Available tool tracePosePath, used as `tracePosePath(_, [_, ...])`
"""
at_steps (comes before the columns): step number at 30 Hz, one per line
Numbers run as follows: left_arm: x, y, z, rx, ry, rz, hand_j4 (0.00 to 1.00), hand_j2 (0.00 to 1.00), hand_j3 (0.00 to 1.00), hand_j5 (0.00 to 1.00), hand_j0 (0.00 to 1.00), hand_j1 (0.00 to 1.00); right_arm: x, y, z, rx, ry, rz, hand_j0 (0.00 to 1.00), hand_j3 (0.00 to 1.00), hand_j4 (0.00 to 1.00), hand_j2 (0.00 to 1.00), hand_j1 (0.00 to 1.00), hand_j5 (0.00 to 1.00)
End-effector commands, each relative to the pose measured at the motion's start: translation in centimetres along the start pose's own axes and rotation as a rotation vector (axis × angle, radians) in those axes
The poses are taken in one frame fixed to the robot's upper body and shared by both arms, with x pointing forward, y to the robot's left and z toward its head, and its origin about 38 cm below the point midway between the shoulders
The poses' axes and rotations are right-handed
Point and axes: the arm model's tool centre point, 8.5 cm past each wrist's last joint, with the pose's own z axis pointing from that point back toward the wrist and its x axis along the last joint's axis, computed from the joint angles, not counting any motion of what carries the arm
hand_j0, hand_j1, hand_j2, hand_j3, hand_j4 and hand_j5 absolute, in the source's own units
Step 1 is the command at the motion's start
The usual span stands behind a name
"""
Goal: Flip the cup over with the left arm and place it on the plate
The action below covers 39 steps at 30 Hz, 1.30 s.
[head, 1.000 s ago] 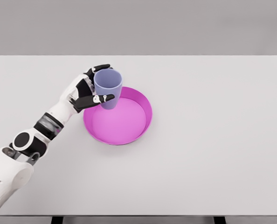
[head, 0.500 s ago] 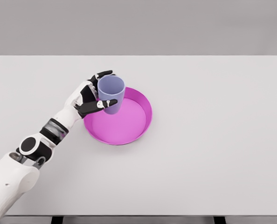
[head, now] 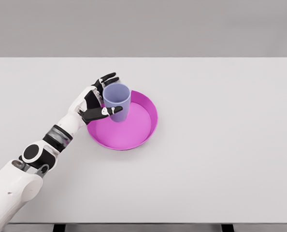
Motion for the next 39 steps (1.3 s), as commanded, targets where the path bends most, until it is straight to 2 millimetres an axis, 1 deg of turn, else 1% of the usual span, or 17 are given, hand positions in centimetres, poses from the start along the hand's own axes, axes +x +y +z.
tracePosePath(1, [0.1,0.0,0.1,0.000,-0.007,-0.001,1.00,1.00,1.00,1.00,1.00,1.00,0.0,0.0,0.0,0.000,0.000,0.000,1.00,1.00,1.00,1.00,1.00,1.00])
tracePosePath(7, [0.5,0.4,0.3,0.002,-0.024,-0.021,1.00,1.00,1.00,1.00,1.00,1.00,0.0,0.0,0.0,0.000,0.000,0.000,1.00,1.00,1.00,1.00,1.00,1.00])
tracePosePath(30, [1.2,0.4,0.2,-0.017,-0.031,-0.092,1.00,1.00,1.00,1.00,1.00,1.00,0.0,0.0,0.0,0.000,0.000,0.000,1.00,1.00,1.00,1.00,1.00,1.00])
tracePosePath(35, [1.5,0.9,0.6,-0.014,-0.036,-0.110,1.00,1.00,1.00,1.00,1.00,1.00,0.0,0.0,0.0,0.000,0.000,0.000,1.00,1.00,1.00,1.00,1.00,1.00])
tracePosePath(37, [1.9,0.7,0.5,-0.022,-0.045,-0.112,1.00,1.00,1.00,1.00,1.00,1.00,0.0,0.0,0.0,0.000,0.002,0.000,1.00,1.00,1.00,1.00,1.00,1.00])
tracePosePath(39, [2.3,1.2,1.0,-0.022,-0.037,-0.134,1.00,1.00,1.00,1.00,1.00,1.00,0.0,0.0,0.0,0.000,0.000,0.000,1.00,1.00,1.00,1.00,1.00,1.00])
